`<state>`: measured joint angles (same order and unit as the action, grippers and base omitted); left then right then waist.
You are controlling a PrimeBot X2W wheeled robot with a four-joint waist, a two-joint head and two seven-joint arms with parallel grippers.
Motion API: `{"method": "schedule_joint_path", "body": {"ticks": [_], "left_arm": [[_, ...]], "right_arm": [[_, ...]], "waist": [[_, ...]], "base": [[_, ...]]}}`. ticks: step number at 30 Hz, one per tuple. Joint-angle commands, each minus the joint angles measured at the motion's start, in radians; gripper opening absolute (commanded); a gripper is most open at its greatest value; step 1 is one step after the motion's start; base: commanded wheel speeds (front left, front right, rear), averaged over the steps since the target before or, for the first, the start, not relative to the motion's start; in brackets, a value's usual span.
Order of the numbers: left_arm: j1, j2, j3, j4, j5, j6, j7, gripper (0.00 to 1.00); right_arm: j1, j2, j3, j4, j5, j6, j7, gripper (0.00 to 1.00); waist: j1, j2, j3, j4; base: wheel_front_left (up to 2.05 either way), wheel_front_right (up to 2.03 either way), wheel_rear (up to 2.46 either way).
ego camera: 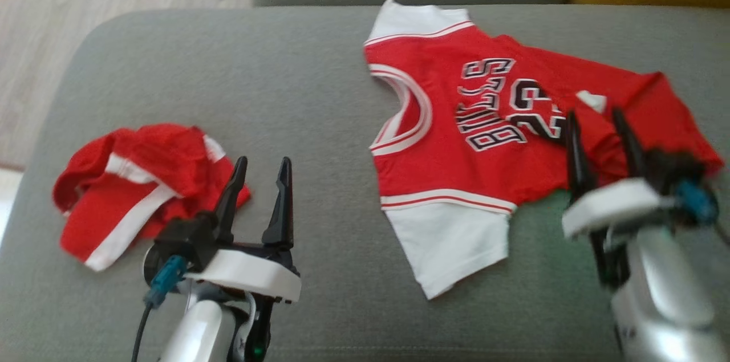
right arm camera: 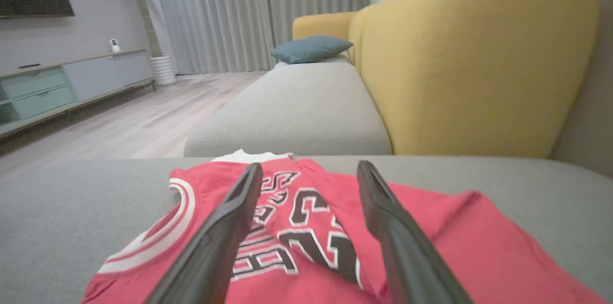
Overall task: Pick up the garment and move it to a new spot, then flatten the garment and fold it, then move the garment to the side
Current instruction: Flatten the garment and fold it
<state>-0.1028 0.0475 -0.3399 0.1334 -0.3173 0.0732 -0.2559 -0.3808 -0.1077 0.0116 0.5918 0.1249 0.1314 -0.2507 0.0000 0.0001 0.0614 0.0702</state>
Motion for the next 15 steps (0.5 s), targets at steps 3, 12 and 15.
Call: {"method": "schedule_joint_path", "body": {"ticks": [3, 12, 15], "left_arm": [[-0.020, 0.003, 0.044, -0.039, 0.008, -0.005, -0.006, 1.00], [-0.020, 0.003, 0.034, -0.044, 0.017, -0.017, -0.006, 1.00], [-0.028, 0.003, 0.029, -0.045, 0.020, -0.019, -0.006, 1.00]], "right_arm": [[0.062, 0.032, -0.020, -0.121, -0.029, -0.001, 0.002, 1.00], [0.182, 0.056, -0.066, -0.299, -0.048, -0.001, 0.075, 1.00], [0.177, 0.057, -0.076, -0.324, -0.052, -0.001, 0.091, 1.00]], "waist": [[0.0000, -0.0001, -0.015, -0.044], [0.0000, -0.0001, 0.007, -0.060], [0.0000, -0.0001, 0.023, -0.051]], "base": [[0.00, 0.00, 0.00], [0.00, 0.00, 0.00], [0.00, 0.00, 0.00]]}}
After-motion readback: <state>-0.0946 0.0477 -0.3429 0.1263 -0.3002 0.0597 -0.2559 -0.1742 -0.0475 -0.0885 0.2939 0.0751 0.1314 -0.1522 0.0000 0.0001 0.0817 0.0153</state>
